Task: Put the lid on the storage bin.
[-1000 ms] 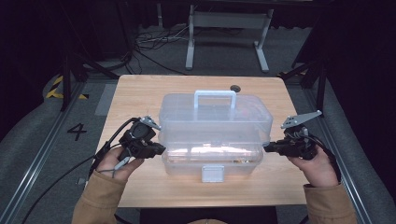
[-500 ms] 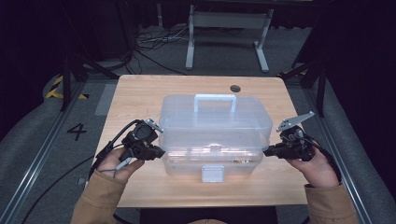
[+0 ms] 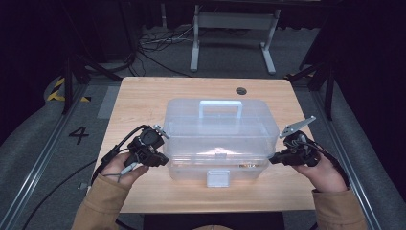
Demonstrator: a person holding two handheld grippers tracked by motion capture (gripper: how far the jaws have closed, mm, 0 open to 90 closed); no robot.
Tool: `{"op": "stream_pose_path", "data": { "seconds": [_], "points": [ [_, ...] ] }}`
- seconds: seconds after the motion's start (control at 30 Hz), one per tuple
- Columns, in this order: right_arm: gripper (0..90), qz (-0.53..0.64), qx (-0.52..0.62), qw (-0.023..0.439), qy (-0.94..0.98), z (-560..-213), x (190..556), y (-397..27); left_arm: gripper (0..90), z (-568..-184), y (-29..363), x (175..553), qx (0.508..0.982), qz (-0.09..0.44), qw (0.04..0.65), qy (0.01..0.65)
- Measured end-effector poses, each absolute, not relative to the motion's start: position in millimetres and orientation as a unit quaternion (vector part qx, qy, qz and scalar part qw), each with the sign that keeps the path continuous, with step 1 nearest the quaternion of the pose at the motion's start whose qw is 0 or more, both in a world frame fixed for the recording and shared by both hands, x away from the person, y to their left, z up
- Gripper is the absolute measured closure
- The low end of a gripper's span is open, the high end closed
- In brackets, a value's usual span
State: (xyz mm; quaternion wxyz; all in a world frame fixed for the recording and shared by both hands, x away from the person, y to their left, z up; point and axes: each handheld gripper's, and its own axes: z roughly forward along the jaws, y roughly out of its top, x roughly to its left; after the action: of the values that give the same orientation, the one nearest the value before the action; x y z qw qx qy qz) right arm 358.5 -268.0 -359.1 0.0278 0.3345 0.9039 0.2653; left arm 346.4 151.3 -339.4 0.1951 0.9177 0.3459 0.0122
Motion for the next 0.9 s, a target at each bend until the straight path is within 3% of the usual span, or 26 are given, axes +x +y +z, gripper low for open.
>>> {"op": "stream_pose_path", "data": {
  "seconds": [0.9],
  "points": [
    [86.4, 0.233, 0.330, 0.009, 0.915, -368.7, 360.7, -263.9, 83.1, -351.7, 142.3, 348.5, 0.927, 0.001, 0.154, 0.341]
  ]
}}
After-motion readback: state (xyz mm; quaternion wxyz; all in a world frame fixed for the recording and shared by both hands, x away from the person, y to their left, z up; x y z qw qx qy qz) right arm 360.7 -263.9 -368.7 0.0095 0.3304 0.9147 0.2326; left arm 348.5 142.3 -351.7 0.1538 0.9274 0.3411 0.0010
